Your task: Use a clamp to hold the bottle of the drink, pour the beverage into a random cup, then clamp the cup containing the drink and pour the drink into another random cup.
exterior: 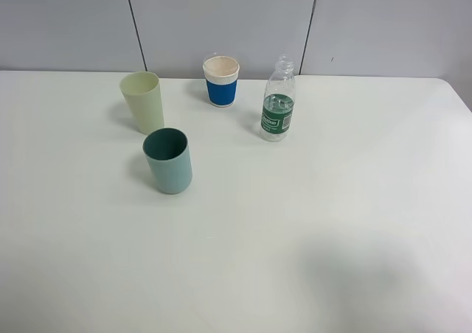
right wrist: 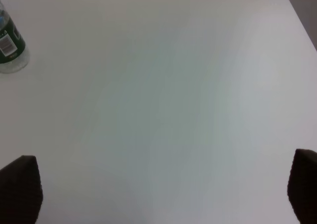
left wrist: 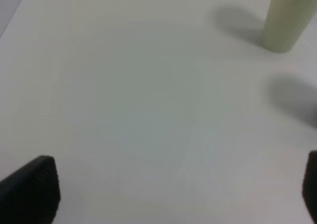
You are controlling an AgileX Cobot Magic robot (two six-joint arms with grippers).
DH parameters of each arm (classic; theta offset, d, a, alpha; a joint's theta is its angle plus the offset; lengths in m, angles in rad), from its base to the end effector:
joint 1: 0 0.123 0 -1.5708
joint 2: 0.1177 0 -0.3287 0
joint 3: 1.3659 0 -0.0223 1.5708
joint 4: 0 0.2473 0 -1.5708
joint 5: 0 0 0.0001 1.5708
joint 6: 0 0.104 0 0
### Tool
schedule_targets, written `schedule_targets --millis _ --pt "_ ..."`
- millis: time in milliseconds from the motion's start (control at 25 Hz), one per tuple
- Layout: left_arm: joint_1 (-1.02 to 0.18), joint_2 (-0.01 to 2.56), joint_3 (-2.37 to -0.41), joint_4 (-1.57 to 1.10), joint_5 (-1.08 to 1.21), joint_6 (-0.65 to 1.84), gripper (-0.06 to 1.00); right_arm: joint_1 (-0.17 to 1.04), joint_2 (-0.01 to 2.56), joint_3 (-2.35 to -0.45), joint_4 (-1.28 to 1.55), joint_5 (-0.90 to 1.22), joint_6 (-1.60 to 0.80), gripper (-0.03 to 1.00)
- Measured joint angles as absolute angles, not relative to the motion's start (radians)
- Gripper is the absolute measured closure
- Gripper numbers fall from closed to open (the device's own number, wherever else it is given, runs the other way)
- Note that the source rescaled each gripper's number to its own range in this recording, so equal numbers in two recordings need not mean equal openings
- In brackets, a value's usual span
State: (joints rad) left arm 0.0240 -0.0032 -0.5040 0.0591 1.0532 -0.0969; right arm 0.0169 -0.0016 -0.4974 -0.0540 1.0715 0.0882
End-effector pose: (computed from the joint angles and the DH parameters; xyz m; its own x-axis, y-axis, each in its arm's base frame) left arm -0.0412 0.0044 0.2715 -0.4363 -0.0780 -0.8964 -0.0997 0.9943 -0.0380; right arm -0.0408 -0.0056 0.2680 -0.4634 0.0544 -0.8845 0.0540 0.9980 0.0331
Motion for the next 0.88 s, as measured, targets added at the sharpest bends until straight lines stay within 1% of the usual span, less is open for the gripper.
schedule_targets --millis 160,440,880 --pt "0.024 -0.003 -0.504 0.046 1.053 -0.08 -0.04 0.017 -0.002 -0.497 -0.054 1.072 0.088 -0.02" --pt "0.024 -0.003 -0.504 -0.027 1.053 0.019 -0.04 0.017 -0.002 -0.497 -0.054 1.072 0.088 -0.02" --pt "0.024 -0.003 -0.504 -0.037 1.053 0.033 -0.05 0.017 -0.002 -0.497 -0.054 1.072 0.088 -0.02"
